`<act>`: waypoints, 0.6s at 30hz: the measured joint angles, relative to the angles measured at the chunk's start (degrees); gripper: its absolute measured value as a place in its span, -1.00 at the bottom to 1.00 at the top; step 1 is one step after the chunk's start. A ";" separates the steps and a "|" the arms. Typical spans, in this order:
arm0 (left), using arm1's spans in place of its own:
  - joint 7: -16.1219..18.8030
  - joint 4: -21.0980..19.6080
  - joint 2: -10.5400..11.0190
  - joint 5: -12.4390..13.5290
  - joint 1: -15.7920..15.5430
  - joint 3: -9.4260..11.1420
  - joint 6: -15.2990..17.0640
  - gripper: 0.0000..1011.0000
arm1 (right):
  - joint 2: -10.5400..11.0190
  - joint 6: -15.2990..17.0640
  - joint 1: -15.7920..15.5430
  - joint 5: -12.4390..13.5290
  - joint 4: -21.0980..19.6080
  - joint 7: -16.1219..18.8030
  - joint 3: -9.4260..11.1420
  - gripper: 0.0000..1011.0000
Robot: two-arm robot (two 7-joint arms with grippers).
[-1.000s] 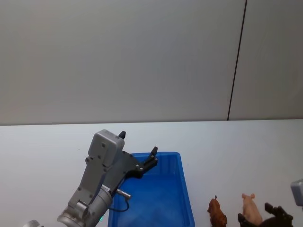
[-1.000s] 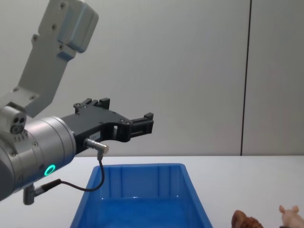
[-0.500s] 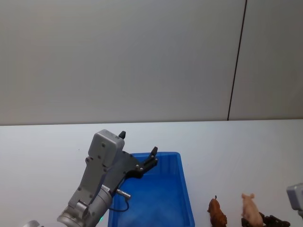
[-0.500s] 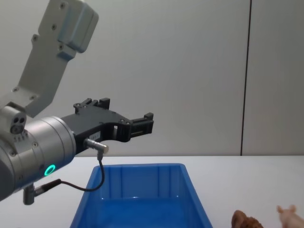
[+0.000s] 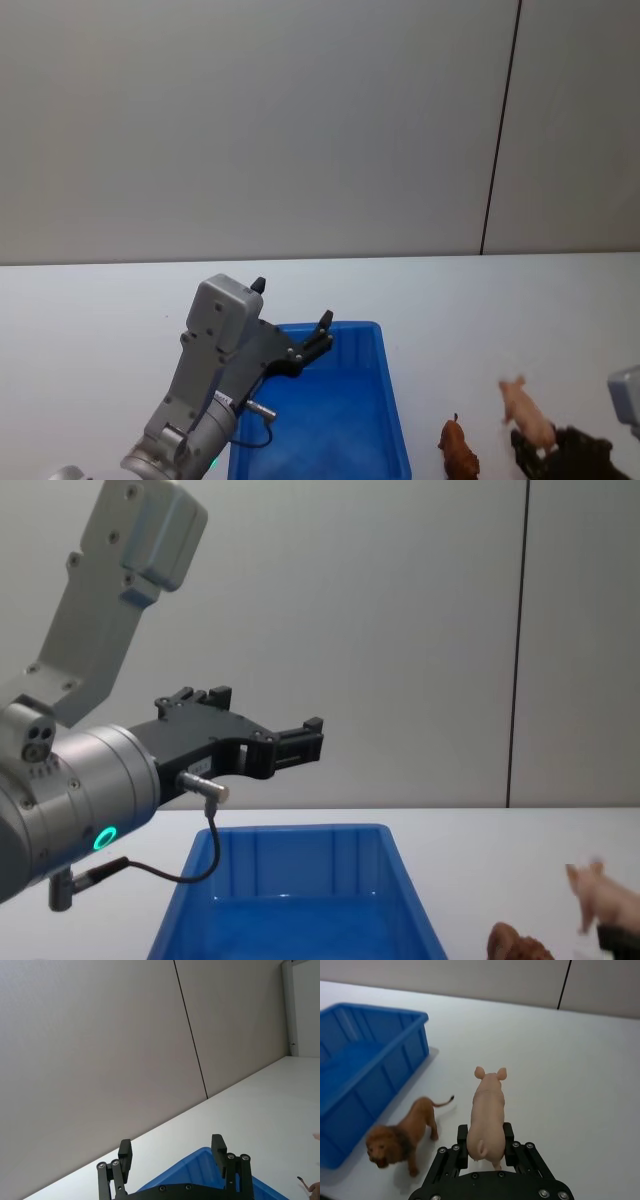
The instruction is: Pick up the two dolls from the table and place them into the box.
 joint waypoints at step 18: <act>-0.01 0.00 0.00 0.00 0.00 0.00 0.00 0.98 | -3.17 1.18 7.68 -3.97 -1.86 8.15 -1.38 -0.26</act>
